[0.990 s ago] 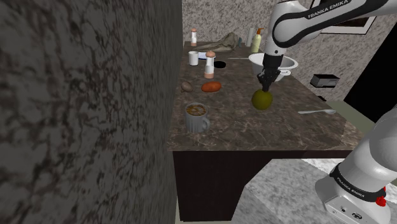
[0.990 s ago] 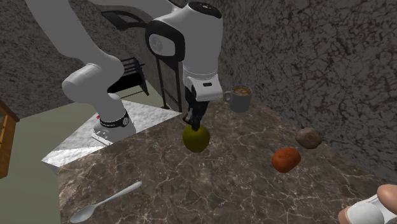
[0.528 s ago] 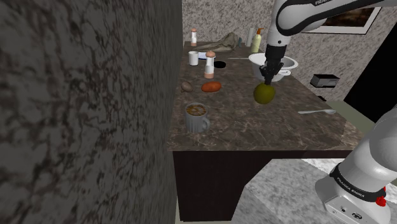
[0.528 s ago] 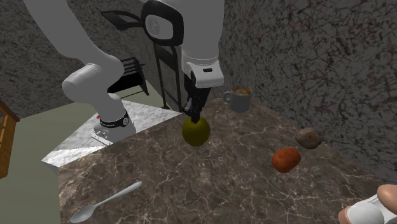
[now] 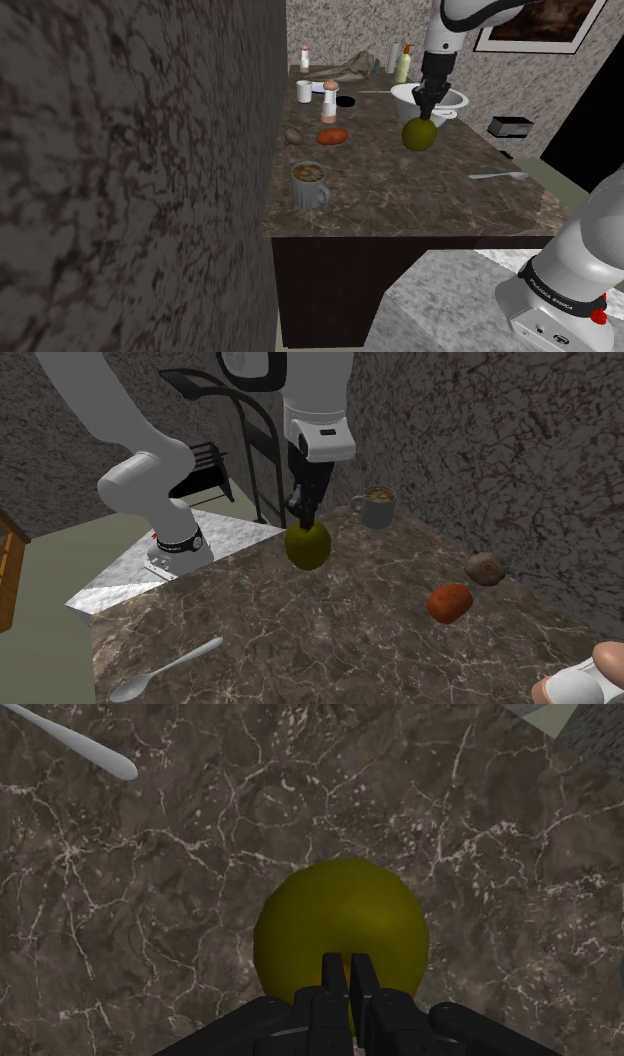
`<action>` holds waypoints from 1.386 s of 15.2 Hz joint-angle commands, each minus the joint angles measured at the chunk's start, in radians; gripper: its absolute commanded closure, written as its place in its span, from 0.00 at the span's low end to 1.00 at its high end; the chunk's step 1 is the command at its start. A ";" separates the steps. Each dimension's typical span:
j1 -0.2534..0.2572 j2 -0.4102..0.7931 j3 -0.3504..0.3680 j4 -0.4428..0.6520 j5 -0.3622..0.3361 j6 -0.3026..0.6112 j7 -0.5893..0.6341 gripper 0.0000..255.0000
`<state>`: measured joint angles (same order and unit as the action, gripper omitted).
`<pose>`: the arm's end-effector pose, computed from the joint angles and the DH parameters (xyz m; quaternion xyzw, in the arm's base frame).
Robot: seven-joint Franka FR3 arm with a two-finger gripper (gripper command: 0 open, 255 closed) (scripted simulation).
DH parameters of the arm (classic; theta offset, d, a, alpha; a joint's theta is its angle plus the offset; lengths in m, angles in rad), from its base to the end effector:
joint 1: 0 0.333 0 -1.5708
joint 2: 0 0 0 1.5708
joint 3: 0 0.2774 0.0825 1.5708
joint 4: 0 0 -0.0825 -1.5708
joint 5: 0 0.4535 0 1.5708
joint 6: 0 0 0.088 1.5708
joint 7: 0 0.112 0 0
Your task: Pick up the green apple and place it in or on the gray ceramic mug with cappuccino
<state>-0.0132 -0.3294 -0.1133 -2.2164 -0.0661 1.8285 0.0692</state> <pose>0.5216 -0.0728 0.4415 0.9959 -0.0847 -0.0304 0.0126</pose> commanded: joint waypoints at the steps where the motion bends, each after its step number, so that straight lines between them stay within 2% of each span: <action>1: 0.001 -0.002 0.001 0.023 0.001 -0.025 0.000 1.00; 11: 0.002 -0.005 0.005 0.148 0.003 -0.153 -0.003 1.00; 21: 0.094 0.121 0.151 0.335 0.061 -0.221 0.218 1.00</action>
<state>0.0718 -0.2258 0.0240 -1.8994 -0.0090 1.6088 0.2642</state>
